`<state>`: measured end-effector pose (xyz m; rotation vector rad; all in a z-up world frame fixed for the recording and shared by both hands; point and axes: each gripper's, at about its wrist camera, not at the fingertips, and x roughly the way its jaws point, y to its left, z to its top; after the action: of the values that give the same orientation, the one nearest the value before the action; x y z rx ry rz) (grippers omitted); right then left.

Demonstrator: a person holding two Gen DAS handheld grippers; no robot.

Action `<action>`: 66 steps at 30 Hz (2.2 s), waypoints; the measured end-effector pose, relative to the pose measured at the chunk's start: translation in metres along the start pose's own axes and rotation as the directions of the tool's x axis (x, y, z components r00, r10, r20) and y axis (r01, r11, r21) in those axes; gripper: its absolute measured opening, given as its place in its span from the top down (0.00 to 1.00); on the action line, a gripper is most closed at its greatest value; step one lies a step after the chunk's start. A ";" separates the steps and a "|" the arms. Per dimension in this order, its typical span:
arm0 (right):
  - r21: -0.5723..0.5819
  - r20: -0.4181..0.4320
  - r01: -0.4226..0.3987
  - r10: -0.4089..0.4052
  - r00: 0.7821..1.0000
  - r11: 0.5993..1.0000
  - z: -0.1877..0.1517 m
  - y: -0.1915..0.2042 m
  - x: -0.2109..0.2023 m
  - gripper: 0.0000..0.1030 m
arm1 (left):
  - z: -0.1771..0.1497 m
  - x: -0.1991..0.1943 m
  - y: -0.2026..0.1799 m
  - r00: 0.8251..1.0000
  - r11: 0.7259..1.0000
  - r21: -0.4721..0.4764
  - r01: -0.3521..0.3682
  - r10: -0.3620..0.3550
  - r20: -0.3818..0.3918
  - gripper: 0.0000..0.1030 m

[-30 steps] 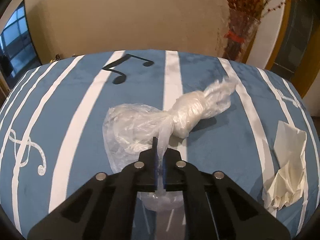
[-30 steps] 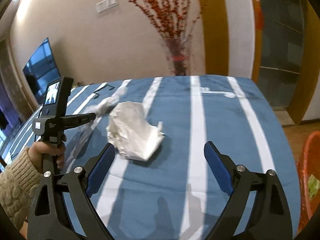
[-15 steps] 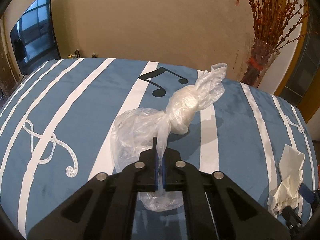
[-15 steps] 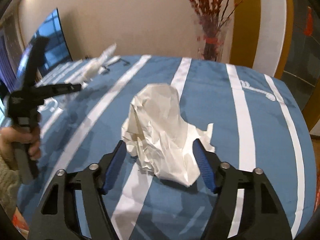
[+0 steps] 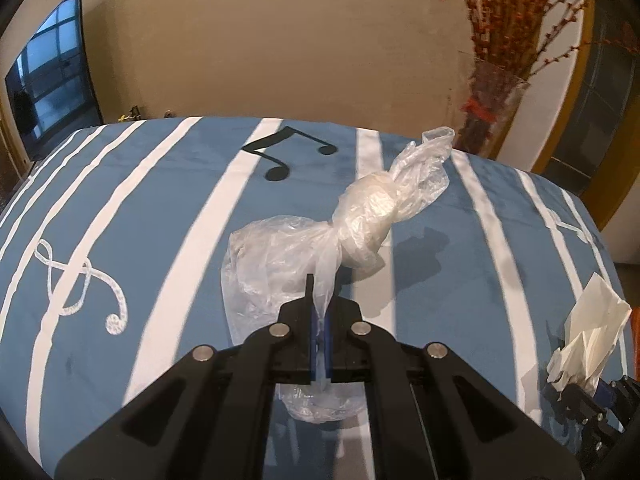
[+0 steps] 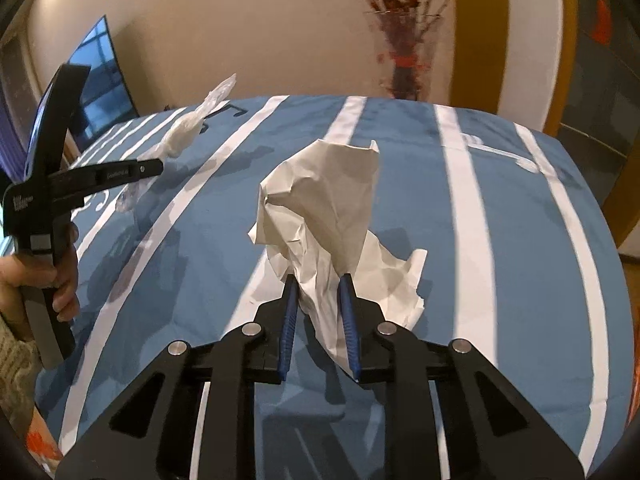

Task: Collect trash
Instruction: 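Grasp the white tissue with the right tool while the left tool grasps the knotted clear bag, then carry both items over the wastebasket and open both tools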

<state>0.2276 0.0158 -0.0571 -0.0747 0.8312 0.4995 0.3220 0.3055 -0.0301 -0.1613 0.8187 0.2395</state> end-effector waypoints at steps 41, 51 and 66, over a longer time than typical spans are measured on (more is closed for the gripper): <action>0.506 0.219 0.309 -0.467 0.857 0.805 -0.107 -0.218 -0.237 0.77 | -0.106 -0.133 -0.330 0.844 0.787 0.311 0.532 -0.522 -0.122 0.96; 0.590 0.205 0.321 -0.522 0.828 0.741 -0.126 -0.260 -0.256 0.77 | -0.126 -0.137 -0.398 0.794 0.722 0.335 0.605 -0.577 -0.191 0.96; 0.674 0.197 0.282 -0.534 0.822 0.683 -0.145 -0.304 -0.262 0.75 | -0.155 -0.117 -0.480 0.744 0.654 0.355 0.668 -0.588 -0.316 0.96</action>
<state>0.1177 -0.3931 -0.0052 0.4337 0.5279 -0.2238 0.2674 -0.2096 -0.0237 -0.0217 0.9225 -0.6490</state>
